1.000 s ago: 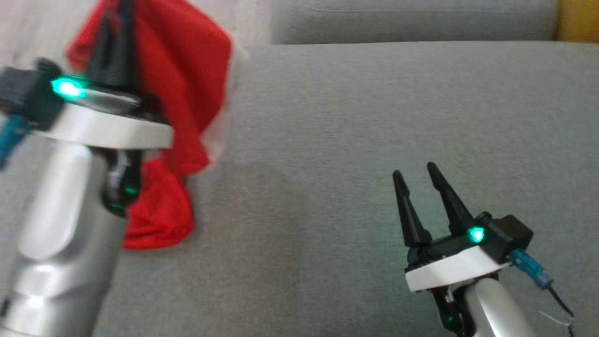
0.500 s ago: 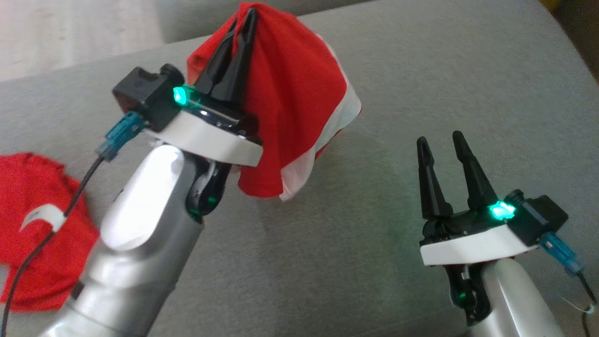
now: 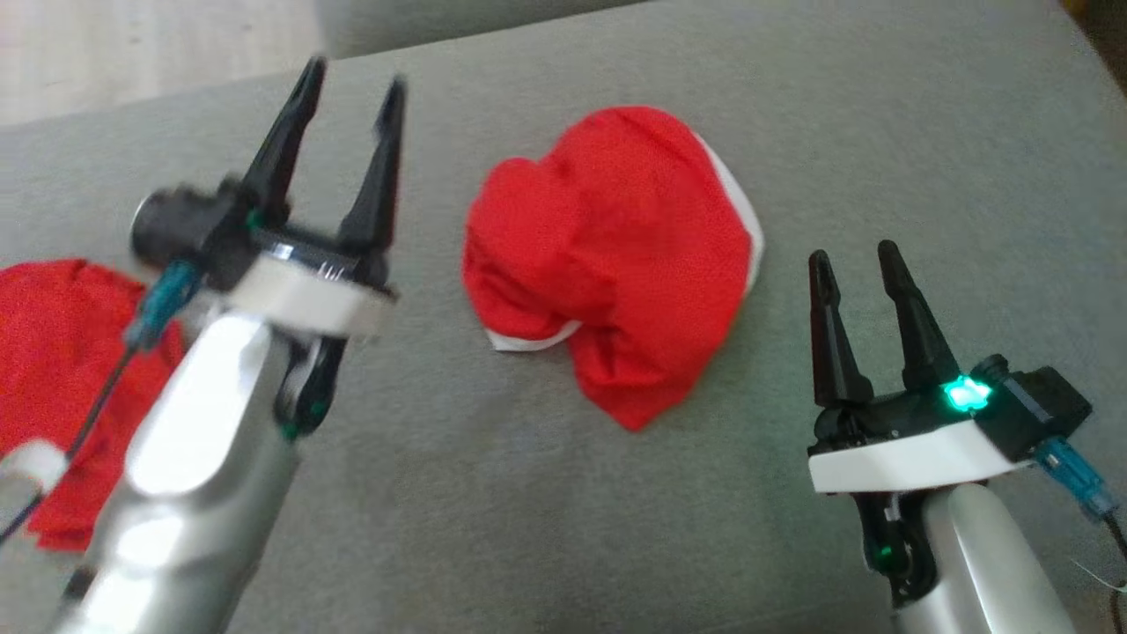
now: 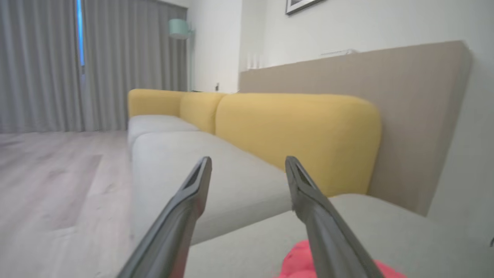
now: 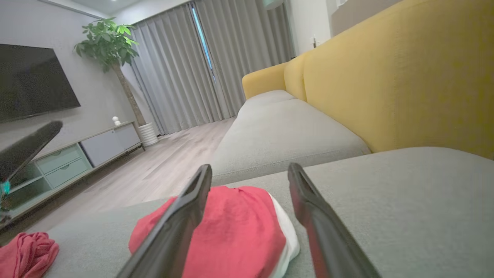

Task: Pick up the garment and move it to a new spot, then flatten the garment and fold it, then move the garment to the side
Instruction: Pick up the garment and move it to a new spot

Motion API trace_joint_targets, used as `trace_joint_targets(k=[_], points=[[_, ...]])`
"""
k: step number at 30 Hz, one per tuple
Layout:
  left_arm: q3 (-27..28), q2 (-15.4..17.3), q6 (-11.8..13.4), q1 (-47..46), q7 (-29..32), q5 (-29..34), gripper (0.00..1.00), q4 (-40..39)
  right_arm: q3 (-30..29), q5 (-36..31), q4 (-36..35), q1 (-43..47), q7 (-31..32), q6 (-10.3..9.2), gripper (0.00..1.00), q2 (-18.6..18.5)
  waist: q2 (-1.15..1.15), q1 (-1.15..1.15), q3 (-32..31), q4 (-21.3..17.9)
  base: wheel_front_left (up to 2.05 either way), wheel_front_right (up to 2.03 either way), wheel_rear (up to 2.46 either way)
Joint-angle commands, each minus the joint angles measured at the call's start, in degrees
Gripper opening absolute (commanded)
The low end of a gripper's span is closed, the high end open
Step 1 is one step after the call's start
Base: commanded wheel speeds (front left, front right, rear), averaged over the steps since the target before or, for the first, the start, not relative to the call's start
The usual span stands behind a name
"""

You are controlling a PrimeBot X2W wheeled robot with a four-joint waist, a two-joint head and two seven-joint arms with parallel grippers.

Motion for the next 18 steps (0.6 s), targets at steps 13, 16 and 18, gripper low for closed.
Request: trace_joint_targets(k=[13,16,18], points=[[14.44,-2.14,2.36,25.31,-0.6,5.02,1.0,-8.99,-0.35,-2.62,1.68,2.62,-0.62,0.31,1.0,-0.16,0.0,-0.01,-6.16,10.66,0.0,0.0,0.0],[17.41,-4.8,1.79,28.78,-0.6,6.26,1.0,-10.57,-0.26,-2.79,2.3,2.88,-0.62,0.31,1.0,-0.16,0.0,-0.01,-6.52,10.93,0.0,0.0,0.0],[19.49,-6.44,1.34,29.93,-0.6,7.13,1.0,-11.67,-0.2,-2.84,2.56,2.9,-0.62,0.31,1.0,-0.16,0.0,-0.01,-6.71,10.96,0.0,0.0,0.0]])
